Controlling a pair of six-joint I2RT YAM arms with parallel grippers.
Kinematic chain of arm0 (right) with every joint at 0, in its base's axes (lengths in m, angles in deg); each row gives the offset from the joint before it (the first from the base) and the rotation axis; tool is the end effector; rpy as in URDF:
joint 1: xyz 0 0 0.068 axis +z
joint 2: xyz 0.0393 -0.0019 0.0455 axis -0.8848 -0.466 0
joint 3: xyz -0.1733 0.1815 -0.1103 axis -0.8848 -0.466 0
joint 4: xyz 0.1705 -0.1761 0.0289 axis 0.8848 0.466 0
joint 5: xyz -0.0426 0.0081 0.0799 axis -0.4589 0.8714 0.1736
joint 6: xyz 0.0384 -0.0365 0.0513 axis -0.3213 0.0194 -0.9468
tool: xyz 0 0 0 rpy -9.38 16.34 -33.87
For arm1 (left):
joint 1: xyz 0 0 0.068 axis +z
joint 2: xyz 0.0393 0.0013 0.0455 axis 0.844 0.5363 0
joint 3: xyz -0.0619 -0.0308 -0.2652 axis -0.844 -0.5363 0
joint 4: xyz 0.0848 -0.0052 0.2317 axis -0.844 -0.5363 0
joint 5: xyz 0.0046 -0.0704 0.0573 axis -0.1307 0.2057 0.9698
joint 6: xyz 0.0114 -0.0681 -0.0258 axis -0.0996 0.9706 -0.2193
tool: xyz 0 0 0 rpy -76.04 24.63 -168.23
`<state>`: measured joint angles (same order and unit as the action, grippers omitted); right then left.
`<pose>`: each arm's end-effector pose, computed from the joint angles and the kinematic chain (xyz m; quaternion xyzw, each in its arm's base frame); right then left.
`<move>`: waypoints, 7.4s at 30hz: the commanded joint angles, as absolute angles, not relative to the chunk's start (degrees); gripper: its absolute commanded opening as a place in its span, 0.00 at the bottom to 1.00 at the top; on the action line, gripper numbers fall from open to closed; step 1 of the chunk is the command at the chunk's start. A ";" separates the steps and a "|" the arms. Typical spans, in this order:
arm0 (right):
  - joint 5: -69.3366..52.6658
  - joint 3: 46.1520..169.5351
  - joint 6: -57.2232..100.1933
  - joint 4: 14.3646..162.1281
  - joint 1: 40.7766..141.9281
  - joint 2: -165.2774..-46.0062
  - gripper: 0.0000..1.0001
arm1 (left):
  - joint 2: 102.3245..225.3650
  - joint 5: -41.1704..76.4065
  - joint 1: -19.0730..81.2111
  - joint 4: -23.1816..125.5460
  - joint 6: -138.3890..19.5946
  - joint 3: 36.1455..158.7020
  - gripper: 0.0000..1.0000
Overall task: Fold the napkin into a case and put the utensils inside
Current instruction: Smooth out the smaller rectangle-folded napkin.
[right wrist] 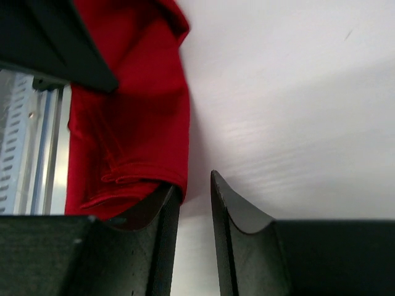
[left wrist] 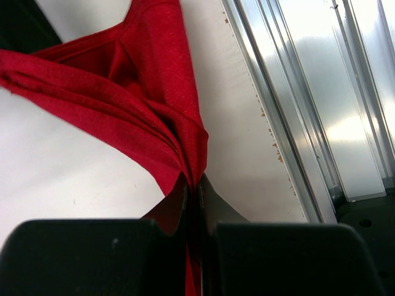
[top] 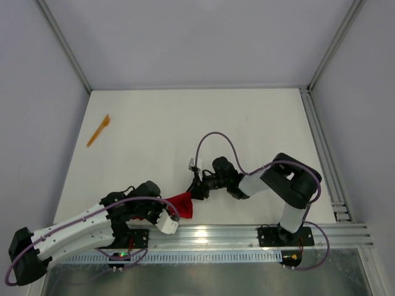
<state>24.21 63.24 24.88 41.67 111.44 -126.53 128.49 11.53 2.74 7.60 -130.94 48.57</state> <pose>0.1765 0.2655 0.1248 -0.4783 0.6576 0.4835 0.3241 0.0590 -0.1102 0.1620 0.8223 0.4854 -0.1078 0.2768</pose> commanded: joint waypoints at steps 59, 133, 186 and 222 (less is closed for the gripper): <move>18.14 59.37 22.33 26.49 115.58 -127.83 0.34 | 123.60 11.73 2.90 4.87 -140.32 46.35 0.00; 6.35 56.90 49.66 36.24 131.57 -119.21 0.14 | 128.78 15.07 2.99 11.02 -128.64 48.54 0.00; 26.74 65.17 36.56 40.18 117.33 -123.61 0.37 | 123.15 14.10 2.99 9.79 -134.17 44.94 0.00; 10.23 57.52 55.90 45.55 122.78 -115.88 0.62 | 120.08 14.37 2.99 8.83 -136.10 43.27 0.00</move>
<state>13.83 56.74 52.79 47.88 122.08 -115.34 121.23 15.36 2.94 9.31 -134.66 43.32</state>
